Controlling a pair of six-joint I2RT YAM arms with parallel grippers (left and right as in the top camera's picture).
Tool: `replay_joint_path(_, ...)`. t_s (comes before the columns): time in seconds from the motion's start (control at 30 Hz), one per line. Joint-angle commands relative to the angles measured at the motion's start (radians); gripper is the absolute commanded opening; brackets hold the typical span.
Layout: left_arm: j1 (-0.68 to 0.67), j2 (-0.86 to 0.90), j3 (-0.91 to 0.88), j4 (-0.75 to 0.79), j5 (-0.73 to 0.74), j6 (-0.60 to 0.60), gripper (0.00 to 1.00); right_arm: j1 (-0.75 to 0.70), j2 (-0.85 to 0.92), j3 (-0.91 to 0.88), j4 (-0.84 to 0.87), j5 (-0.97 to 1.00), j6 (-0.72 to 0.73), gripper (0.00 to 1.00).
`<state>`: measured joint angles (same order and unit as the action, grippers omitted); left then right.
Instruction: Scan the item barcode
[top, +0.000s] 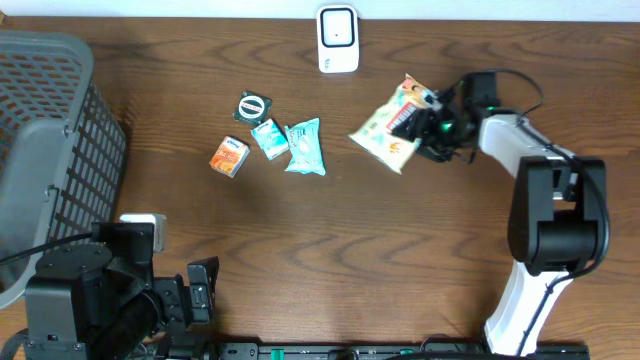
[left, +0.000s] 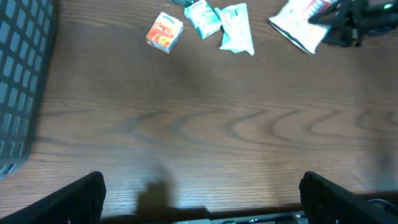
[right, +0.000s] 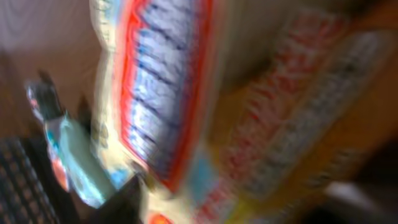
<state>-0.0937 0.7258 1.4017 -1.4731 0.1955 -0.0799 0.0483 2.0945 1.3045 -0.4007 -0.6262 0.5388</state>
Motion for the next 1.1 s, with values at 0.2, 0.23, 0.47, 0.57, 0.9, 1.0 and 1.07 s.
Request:
replay_joint_path(0.2, 0.0, 0.002, 0.003, 0.0, -0.01, -0.008, 0.98, -0.007, 0.049, -0.032, -0.022, 0.084, 0.018, 0.01)
replay_joint_path(0.23, 0.0, 0.002, 0.003, 0.0, -0.01, -0.008, 0.98, -0.016, 0.042, -0.026, -0.032, 0.084, -0.003, 0.01)
replay_joint_path(0.47, 0.0, 0.002, 0.003, 0.0, -0.01, -0.008, 0.98, -0.06, -0.094, 0.037, -0.165, 0.175, -0.163, 0.01)
replay_joint_path(0.57, 0.0, 0.002, 0.003, 0.0, -0.01, -0.008, 0.98, -0.041, -0.19, 0.06, -0.246, 0.375, -0.222, 0.01)
replay_joint_path(0.9, 0.0, 0.002, 0.003, 0.0, -0.01, -0.008, 0.98, 0.167, -0.378, 0.061, -0.38, 1.094, -0.294, 0.01)
replay_joint_path(1.0, 0.0, 0.002, 0.003, 0.0, -0.01, -0.008, 0.98, 0.238, -0.369, 0.06, -0.422, 1.277, -0.293, 0.01)
replay_joint_path(1.07, 0.0, 0.002, 0.003, 0.0, -0.01, -0.008, 0.98, 0.271, -0.356, 0.059, -0.431, 1.333, -0.293, 0.01)
